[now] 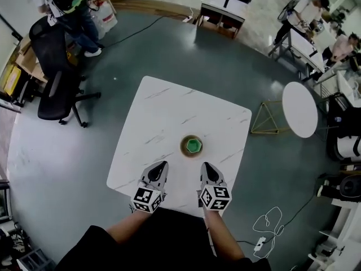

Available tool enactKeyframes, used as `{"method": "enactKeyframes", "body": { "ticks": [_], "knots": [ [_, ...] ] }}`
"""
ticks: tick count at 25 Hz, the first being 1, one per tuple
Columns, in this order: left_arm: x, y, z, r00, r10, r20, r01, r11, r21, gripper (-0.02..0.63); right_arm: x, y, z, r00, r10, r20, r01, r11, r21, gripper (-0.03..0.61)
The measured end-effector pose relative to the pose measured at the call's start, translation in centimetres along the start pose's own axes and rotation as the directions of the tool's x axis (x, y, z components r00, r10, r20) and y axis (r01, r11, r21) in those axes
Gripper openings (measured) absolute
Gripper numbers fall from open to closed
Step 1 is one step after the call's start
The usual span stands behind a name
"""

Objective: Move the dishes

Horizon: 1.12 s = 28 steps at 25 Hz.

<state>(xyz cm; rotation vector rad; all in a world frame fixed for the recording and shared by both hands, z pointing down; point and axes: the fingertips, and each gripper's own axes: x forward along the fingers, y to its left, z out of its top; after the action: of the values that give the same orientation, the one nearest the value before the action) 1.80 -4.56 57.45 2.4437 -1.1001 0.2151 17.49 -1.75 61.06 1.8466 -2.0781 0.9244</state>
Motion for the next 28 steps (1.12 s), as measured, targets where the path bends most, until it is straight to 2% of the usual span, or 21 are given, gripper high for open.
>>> {"method": "enactKeyframes", "body": {
  "ticks": [3, 8, 9, 12, 16, 20, 28],
  "knots": [
    [0.7, -0.4, -0.1, 1.0, -0.021, -0.004, 0.021, 1.0, -0.004, 0.017, 1.9, -1.0, -0.2, 0.999, -0.009, -0.038, 0.01, 1.0, 0.015, 0.02],
    [1.1, -0.9, -0.7, 0.999, -0.051, -0.021, 0.05, 0.998, -0.032, 0.017, 5.0, -2.6, -0.8, 0.995, -0.057, -0.086, 0.055, 0.998, -0.024, 0.02],
    [1.2, -0.9, -0.8, 0.998, -0.06, -0.023, 0.06, 0.998, -0.03, 0.017, 5.6, -2.9, -1.1, 0.994, -0.062, -0.093, 0.059, 0.998, -0.031, 0.026],
    [1.8, -0.5, -0.2, 0.996, -0.082, -0.017, 0.082, 0.996, -0.023, 0.017, 7.1, -3.6, -2.0, 0.99, -0.071, -0.125, 0.068, 0.997, -0.031, 0.095],
    [2.5, 0.2, 0.5, 0.995, -0.1, -0.014, 0.1, 0.995, -0.003, 0.017, 9.1, -4.1, -2.9, 0.982, -0.078, -0.172, 0.079, 0.997, 0.0, 0.095],
    [2.6, 1.0, 0.0, 0.996, -0.086, -0.021, 0.086, 0.996, -0.029, 0.017, 10.8, -4.9, -3.8, 0.974, -0.086, -0.208, 0.101, 0.993, 0.061, 0.095],
    [1.7, 2.6, -0.9, 0.998, -0.046, -0.037, 0.045, 0.998, -0.045, 0.017, 12.4, -5.2, -5.0, 0.964, -0.094, -0.248, 0.115, 0.991, 0.071, 0.094]
  ]
}}
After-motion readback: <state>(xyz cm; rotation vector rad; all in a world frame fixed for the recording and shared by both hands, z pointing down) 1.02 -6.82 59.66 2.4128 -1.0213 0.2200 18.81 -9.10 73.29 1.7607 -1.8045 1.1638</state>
